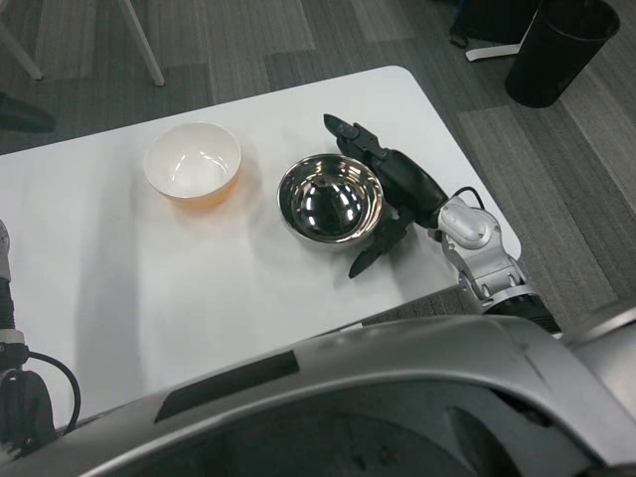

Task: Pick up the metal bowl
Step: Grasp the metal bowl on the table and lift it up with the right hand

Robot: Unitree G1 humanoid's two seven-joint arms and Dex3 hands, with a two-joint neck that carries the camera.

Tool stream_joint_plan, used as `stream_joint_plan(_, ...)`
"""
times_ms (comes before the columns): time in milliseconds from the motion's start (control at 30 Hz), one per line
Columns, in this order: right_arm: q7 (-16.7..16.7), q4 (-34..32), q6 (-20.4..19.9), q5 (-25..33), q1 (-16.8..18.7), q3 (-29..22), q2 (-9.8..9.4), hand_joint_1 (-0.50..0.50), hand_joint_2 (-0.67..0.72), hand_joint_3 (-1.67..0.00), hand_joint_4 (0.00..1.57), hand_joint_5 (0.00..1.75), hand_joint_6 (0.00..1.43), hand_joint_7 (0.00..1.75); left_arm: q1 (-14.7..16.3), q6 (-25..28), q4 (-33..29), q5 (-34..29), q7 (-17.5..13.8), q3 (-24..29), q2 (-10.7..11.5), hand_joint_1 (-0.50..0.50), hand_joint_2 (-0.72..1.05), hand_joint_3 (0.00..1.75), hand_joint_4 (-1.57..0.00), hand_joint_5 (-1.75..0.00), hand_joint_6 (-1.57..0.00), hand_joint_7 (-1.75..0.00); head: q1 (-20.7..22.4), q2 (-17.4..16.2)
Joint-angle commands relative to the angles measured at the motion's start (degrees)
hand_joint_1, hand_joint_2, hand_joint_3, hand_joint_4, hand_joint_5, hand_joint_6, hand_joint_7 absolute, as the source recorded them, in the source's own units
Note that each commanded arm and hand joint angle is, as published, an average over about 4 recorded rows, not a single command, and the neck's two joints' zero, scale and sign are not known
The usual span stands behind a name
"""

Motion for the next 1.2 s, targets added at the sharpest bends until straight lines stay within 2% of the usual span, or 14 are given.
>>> stream_joint_plan(33, -0.2, 1.2, -1.2, 0.1, -0.9, 0.9, -0.66, -0.29, -0.15, -0.18, 0.00, 0.00, 0.00, 0.00, 0.4, -0.1, -0.6, -0.6, 0.0, 0.2, 0.1, -0.50, -0.72, 0.07, 0.00, 0.00, 0.00, 0.00, 0.3, 0.0)
stream_joint_plan(167, -0.9, 2.2, -2.2, 0.1, -1.3, 1.8, -1.36, -0.34, -0.35, -0.65, 0.00, 0.00, 0.00, 0.14, 0.7, -0.1, -0.6, -0.6, 0.0, 0.2, 0.1, -0.50, -0.72, 0.09, 0.00, 0.00, 0.00, 0.00, 0.8, 0.2)
stream_joint_plan(233, -1.2, 2.7, -2.6, 0.0, -1.6, 2.2, -1.62, -0.38, -0.41, -0.91, 0.00, 0.00, 0.00, 0.35, 0.8, -0.1, -0.6, -0.6, 0.0, 0.2, 0.0, -0.50, -0.72, 0.09, 0.00, 0.00, 0.00, 0.00, 1.1, 0.4)
stream_joint_plan(267, -1.4, 3.1, -3.1, 0.0, -1.7, 2.4, -1.71, -0.38, -0.41, -0.99, 0.00, 0.02, 0.00, 0.49, 0.9, -0.1, -0.6, -0.6, 0.0, 0.2, 0.0, -0.50, -0.72, 0.09, 0.00, 0.00, 0.00, 0.00, 1.1, 0.4)
stream_joint_plan(367, -2.5, 5.0, -6.0, 0.3, -2.1, 2.7, -1.97, -0.43, -0.46, -1.17, 0.00, 0.34, 0.00, 1.20, 1.1, -0.1, -0.7, -0.6, 0.0, 0.3, 0.0, -0.50, -0.72, 0.09, 0.00, 0.00, 0.00, 0.00, 1.4, 0.5)
stream_joint_plan(400, -2.9, 5.4, -6.7, 0.4, -2.2, 2.8, -2.02, -0.45, -0.49, -1.21, 0.00, 0.48, 0.01, 1.38, 1.2, -0.1, -0.7, -0.6, 0.0, 0.4, 0.0, -0.50, -0.72, 0.09, 0.00, 0.00, 0.00, 0.00, 1.4, 0.5)
stream_joint_plan(433, -3.3, 5.8, -7.3, 0.5, -2.3, 2.8, -2.08, -0.46, -0.51, -1.23, 0.00, 0.58, 0.01, 1.43, 1.3, -0.1, -0.8, -0.6, 0.0, 0.4, 0.0, -0.50, -0.72, 0.09, 0.00, 0.00, 0.00, 0.00, 1.4, 0.5)
stream_joint_plan(500, -4.0, 6.5, -8.3, 0.6, -2.4, 2.8, -2.22, -0.46, -0.54, -1.35, 0.03, 0.82, 0.10, 1.50, 1.4, -0.1, -0.9, -0.6, 0.0, 0.5, 0.0, -0.50, -0.72, 0.09, 0.00, 0.00, 0.00, 0.00, 1.5, 0.5)
stream_joint_plan(633, -4.7, 7.0, -9.2, 0.7, -2.6, 2.8, -2.48, -0.46, -0.60, -1.47, 0.14, 1.28, 0.47, 1.54, 1.4, -0.1, -0.9, -0.6, 0.1, 0.5, 0.0, -0.50, -0.72, 0.09, 0.00, 0.00, 0.00, 0.00, 1.7, 0.5)
stream_joint_plan(700, -4.9, 7.0, -9.4, 0.7, -2.6, 2.7, -2.57, -0.45, -0.60, -1.51, 0.21, 1.45, 0.66, 1.54, 1.4, -0.1, -0.9, -0.6, 0.0, 0.5, -0.1, -0.50, -0.72, 0.09, 0.00, 0.00, 0.00, 0.00, 1.8, 0.4)
stream_joint_plan(800, -5.4, 7.0, -9.9, 1.3, -2.7, 2.5, -2.66, -0.45, -0.60, -1.51, 0.35, 1.55, 0.93, 1.54, 1.4, -0.1, -0.9, -0.6, 0.1, 0.5, 0.0, -0.50, -0.72, 0.09, 0.00, 0.00, 0.00, 0.00, 2.1, 0.3)
stream_joint_plan(933, -5.8, 6.0, -10.5, 2.7, -2.7, 1.8, -2.70, -0.44, -0.60, -1.51, 0.48, 1.62, 1.02, 1.54, 1.5, -0.1, -0.8, -0.7, 0.1, 0.4, 0.0, -0.50, -0.72, 0.02, 0.00, 0.00, 0.00, 0.00, 2.1, 0.8)
stream_joint_plan(1033, -6.1, 3.1, -10.3, 3.9, -2.7, 0.9, -2.94, -0.44, -0.60, -1.51, 0.54, 1.65, 1.01, 1.54, 1.5, -0.1, -0.8, -0.6, 0.1, 0.3, -0.1, -0.50, -0.72, 0.04, 0.00, 0.00, 0.00, 0.00, 2.2, 1.8)
stream_joint_plan(1200, -7.0, -2.3, -8.4, 6.0, -2.9, -1.3, -3.38, -0.46, -0.60, -1.51, 0.55, 1.65, 0.98, 1.54, 1.5, -0.1, -0.5, -0.7, 0.1, -0.1, -0.2, -0.50, -0.72, 0.09, 0.00, 0.00, 0.00, 0.00, 2.4, 6.0)
